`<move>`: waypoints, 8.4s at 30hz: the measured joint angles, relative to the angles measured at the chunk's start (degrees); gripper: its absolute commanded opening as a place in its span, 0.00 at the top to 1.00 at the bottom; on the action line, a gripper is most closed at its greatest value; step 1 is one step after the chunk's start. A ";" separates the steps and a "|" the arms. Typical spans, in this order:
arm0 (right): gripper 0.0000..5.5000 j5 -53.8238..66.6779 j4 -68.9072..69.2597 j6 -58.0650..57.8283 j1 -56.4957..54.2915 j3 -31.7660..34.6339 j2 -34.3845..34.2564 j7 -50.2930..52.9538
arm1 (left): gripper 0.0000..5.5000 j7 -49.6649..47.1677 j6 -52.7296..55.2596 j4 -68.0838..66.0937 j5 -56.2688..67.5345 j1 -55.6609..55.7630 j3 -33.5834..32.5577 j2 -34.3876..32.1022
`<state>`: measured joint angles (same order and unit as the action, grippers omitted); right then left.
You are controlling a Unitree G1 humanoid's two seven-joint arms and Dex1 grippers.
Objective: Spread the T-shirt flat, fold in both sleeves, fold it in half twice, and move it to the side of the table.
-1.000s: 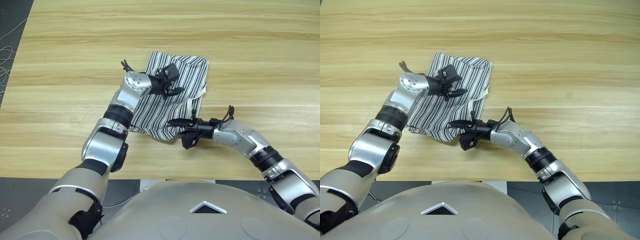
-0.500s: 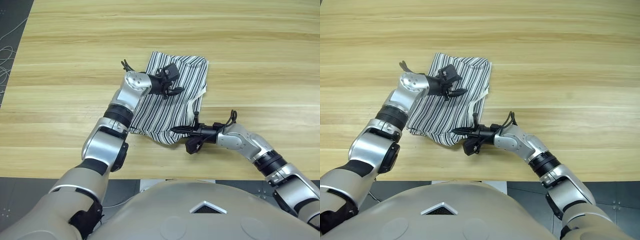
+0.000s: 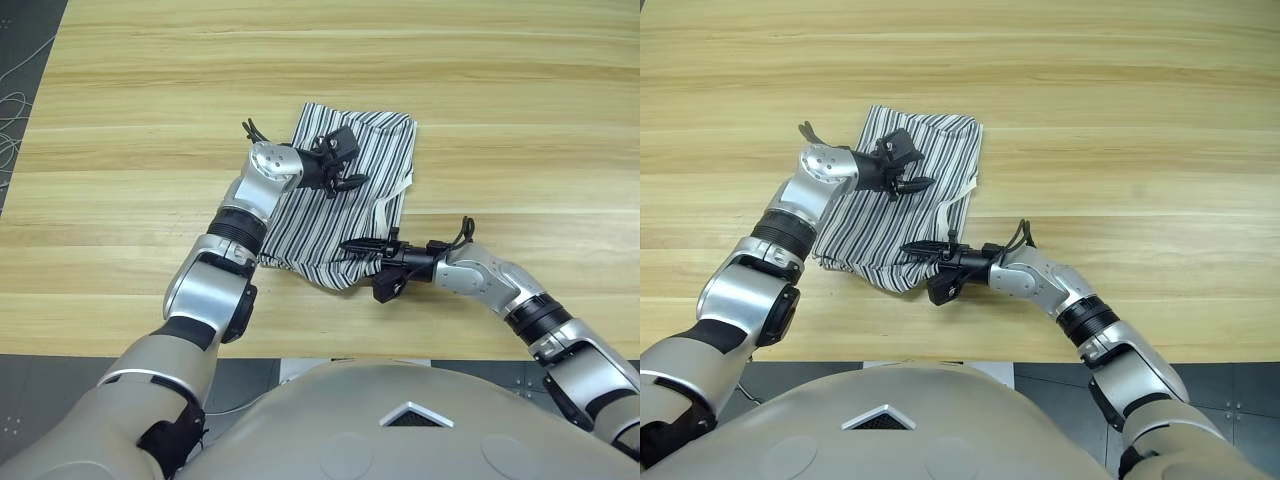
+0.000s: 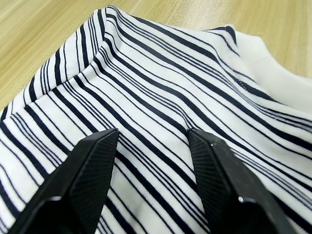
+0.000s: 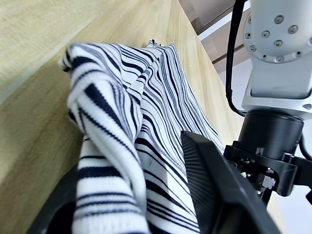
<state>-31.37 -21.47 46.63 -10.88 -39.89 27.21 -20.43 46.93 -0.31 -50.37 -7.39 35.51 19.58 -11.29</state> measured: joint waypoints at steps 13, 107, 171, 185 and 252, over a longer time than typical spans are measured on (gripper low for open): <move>0.39 0.01 -9.36 11.59 -3.31 -0.98 0.21 5.53 | 0.51 0.00 0.00 -0.03 0.00 0.03 -0.01 0.00; 0.98 29.25 9.68 -29.68 -3.31 14.79 -0.27 -19.15 | 0.51 -1.17 -4.59 9.15 -0.28 -6.18 -0.91 -10.72; 0.80 21.23 -44.37 -23.10 -31.22 29.74 -15.45 -5.56 | 0.51 -0.86 -1.74 11.26 2.07 -7.64 -3.44 -11.14; 0.76 20.37 -43.88 -26.75 -31.14 28.12 -15.37 -16.80 | 0.51 -0.89 -1.74 11.31 2.09 -7.64 -3.54 -10.90; 0.58 29.25 -40.71 -36.60 -27.39 31.91 -15.02 -29.60 | 0.51 -20.33 47.26 59.55 37.04 -33.54 -23.05 -0.02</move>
<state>-2.11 -62.19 10.02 -38.28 -7.98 12.19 -50.03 26.61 46.95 9.18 29.65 1.97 -3.48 -11.32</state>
